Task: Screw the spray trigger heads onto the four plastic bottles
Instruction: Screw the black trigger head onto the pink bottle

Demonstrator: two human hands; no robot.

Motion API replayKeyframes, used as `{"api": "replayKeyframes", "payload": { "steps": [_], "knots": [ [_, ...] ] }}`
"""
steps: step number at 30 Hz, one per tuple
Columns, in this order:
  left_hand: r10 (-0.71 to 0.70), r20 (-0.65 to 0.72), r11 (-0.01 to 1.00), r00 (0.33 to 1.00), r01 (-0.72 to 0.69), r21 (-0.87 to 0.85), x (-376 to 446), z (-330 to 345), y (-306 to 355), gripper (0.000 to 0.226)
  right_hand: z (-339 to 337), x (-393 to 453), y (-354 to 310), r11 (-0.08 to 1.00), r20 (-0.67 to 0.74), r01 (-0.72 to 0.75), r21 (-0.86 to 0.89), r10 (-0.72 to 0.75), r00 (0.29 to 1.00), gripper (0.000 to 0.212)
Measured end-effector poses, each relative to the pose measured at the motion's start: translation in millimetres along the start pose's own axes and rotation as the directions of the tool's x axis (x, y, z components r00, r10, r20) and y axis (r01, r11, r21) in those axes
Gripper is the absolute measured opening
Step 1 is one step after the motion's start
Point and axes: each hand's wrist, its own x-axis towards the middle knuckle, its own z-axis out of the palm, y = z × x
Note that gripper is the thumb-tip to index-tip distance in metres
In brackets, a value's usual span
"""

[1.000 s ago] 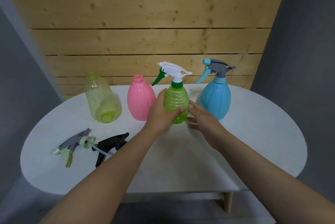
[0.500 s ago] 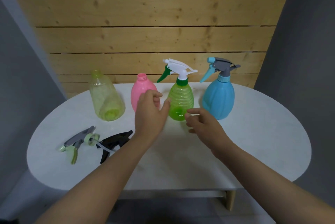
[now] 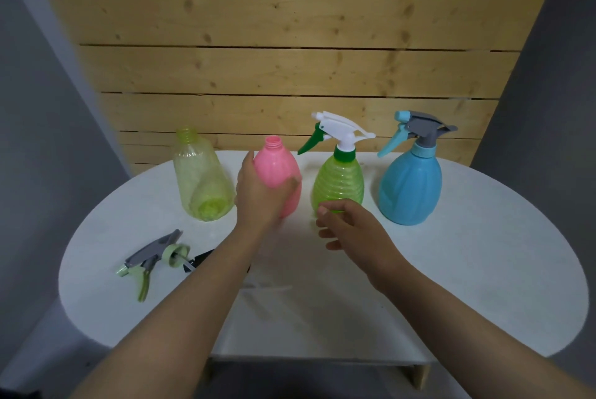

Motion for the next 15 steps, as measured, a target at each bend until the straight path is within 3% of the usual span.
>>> {"api": "replayKeyframes", "payload": {
  "steps": [10,15],
  "knots": [
    [0.000,-0.049,1.000,0.999,0.000,-0.002,-20,-24,10,0.077,-3,-3,-1,0.982,-0.004,0.069,-0.176,-0.071,0.997,0.043],
    [-0.156,0.192,0.977,0.969,0.180,-0.115,-56,-52,25,0.065,-10,-15,-2,0.944,0.116,0.233,-0.234,-0.211,0.971,0.076]
  ]
}}
